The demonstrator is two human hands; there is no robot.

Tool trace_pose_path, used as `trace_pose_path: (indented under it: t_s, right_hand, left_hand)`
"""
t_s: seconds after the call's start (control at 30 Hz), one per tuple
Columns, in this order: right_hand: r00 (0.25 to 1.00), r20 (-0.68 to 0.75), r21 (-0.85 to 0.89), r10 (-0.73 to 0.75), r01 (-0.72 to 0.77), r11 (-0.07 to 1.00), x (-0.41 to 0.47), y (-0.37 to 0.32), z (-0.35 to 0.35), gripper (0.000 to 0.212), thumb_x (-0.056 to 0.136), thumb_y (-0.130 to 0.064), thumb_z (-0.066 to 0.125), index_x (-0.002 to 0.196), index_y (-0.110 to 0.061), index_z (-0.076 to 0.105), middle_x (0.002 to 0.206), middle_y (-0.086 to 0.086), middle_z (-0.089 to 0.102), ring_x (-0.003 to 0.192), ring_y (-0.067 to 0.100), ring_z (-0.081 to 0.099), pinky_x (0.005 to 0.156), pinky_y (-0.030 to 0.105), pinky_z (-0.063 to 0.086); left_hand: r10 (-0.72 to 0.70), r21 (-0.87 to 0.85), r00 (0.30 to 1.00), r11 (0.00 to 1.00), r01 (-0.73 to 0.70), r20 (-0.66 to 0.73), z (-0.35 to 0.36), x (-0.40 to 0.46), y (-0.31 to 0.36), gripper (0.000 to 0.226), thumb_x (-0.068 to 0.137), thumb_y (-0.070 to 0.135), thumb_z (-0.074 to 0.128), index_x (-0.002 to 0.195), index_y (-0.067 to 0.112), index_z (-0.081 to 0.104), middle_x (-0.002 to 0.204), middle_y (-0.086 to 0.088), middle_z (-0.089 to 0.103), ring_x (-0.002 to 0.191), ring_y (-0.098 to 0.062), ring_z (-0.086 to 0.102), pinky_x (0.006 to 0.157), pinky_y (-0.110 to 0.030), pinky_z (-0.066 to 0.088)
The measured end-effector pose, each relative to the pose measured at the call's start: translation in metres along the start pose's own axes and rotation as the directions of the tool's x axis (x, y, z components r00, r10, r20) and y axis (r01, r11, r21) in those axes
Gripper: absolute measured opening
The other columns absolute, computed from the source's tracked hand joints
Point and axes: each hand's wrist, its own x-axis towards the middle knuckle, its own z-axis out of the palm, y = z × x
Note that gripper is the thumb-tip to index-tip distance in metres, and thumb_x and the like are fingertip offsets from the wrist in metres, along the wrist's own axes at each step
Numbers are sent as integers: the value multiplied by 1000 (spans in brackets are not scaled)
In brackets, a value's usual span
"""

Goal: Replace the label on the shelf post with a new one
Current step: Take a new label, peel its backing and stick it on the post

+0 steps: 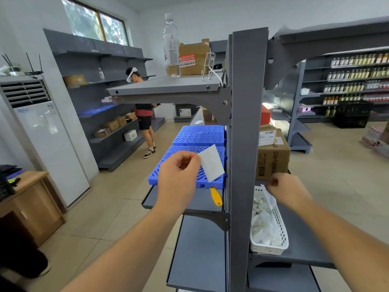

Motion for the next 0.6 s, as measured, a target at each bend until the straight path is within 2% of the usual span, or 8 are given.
trace_pose_path:
  t_s: [0.13,0.2,0.33,0.47,0.6]
  right_hand:
    - [1000,-11,37,-6,7,999,-3,-5,-3,19,89,-22,68,72,-23,60,73,-5,63,71,20,59,54,27,39]
    - [1000,-23,46,-3,4,999,-2,-5,-2,23,92,-21,64,69,-23,58,71,-4,63,69,21,59,54,28,41]
    - [999,-48,51,-7,9,999,-1,-4,-2,30,99,-24,57,74,-12,67,69,1,63,66,22,58,52,27,40]
    - [998,-66,83,-7,12,996,-2,-5,-3,22,97,-25,61,76,-18,66,75,2,66,72,24,60,55,28,40]
    - [995,-97,130,4,9,991,-3,-6,-4,25,98,-25,58,80,-13,71,75,3,71,68,20,61,52,26,41]
  left_hand:
    - [-18,11,1000,1000,18,3,-1,-1,1,19,99,24,67,82,30,72,85,19,72,65,18,60,67,-41,60]
    - [-23,15,1000,1000,23,5,-2,-1,1,19,99,24,67,81,31,72,85,18,72,64,18,59,69,-44,61]
    - [-20,16,1000,1000,20,6,-4,0,1,19,99,25,67,82,30,72,85,17,73,67,15,61,69,-47,62]
    - [-17,19,1000,1000,17,6,-4,0,1,18,99,24,67,83,29,72,85,16,73,68,14,61,68,-45,61]
    - [-10,14,1000,1000,10,9,-2,0,4,19,99,22,67,82,29,73,83,15,72,66,13,60,67,-36,58]
